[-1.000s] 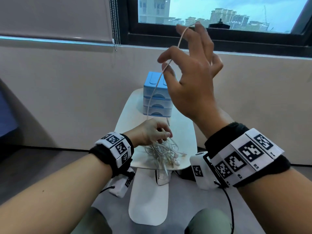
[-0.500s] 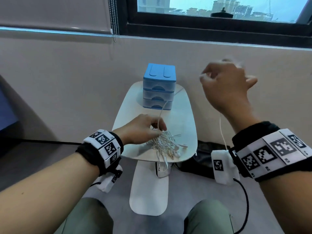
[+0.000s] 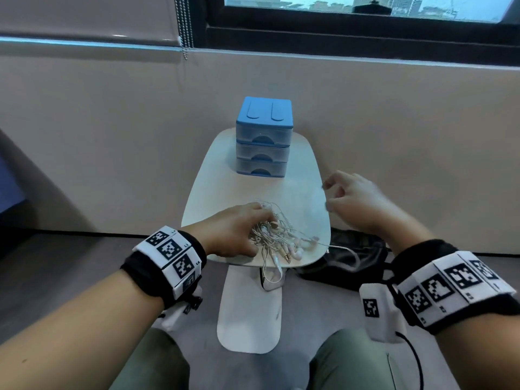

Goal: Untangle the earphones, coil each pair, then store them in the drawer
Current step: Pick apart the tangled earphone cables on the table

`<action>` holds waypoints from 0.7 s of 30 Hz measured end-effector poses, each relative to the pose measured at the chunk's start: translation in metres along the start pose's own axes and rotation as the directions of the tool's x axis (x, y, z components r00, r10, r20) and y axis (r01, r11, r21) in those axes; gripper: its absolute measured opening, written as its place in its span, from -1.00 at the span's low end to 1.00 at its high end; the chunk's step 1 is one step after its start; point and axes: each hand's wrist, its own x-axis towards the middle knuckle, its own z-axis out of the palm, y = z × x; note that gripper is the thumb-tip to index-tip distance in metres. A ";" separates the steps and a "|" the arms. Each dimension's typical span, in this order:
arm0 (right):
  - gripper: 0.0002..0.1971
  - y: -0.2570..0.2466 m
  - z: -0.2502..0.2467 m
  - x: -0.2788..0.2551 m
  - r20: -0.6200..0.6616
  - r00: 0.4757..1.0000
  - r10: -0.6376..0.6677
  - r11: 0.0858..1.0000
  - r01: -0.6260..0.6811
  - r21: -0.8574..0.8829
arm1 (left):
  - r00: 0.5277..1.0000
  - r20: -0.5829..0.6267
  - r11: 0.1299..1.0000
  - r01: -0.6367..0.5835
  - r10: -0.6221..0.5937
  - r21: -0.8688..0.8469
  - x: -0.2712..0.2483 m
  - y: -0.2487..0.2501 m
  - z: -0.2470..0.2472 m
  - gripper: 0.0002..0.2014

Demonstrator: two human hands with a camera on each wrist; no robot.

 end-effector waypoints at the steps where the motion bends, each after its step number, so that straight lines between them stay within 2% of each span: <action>1: -0.75 -0.007 0.006 -0.001 0.023 0.999 -0.046 0.997 0.044 0.063 | 1.000 -0.011 1.000 -0.002 0.002 -0.007 0.001 -0.001 0.001 -0.38; 4: -0.78 -0.021 0.028 -0.001 0.105 0.993 -0.061 0.987 0.044 0.157 | 0.998 -0.057 1.000 -0.015 0.014 -0.020 0.002 -0.003 0.007 -0.42; 8: -0.82 -0.017 0.056 0.004 0.228 0.974 -0.021 1.000 0.018 0.015 | 0.997 -0.077 1.000 -0.007 0.005 -0.030 -0.002 -0.004 0.015 -0.38; 10: -0.87 -0.012 0.062 0.006 0.270 0.963 -0.001 1.000 -0.003 0.013 | 0.997 -0.075 0.999 -0.001 -0.002 -0.038 -0.002 -0.005 0.017 -0.37; 13: -0.94 -0.004 0.063 0.014 0.302 0.953 0.022 0.994 -0.053 0.093 | 0.997 -0.079 0.999 -0.004 0.001 -0.042 -0.001 -0.007 0.019 -0.35; 17: -0.85 0.005 0.062 0.023 0.371 0.928 0.033 0.977 -0.108 0.182 | 0.996 -0.083 1.000 0.012 -0.014 -0.029 -0.001 -0.003 0.022 -0.33; 21: -0.82 0.013 0.070 0.023 0.355 0.935 0.028 0.976 -0.103 0.194 | 0.995 -0.099 1.000 0.014 -0.015 -0.015 0.000 0.000 0.024 -0.34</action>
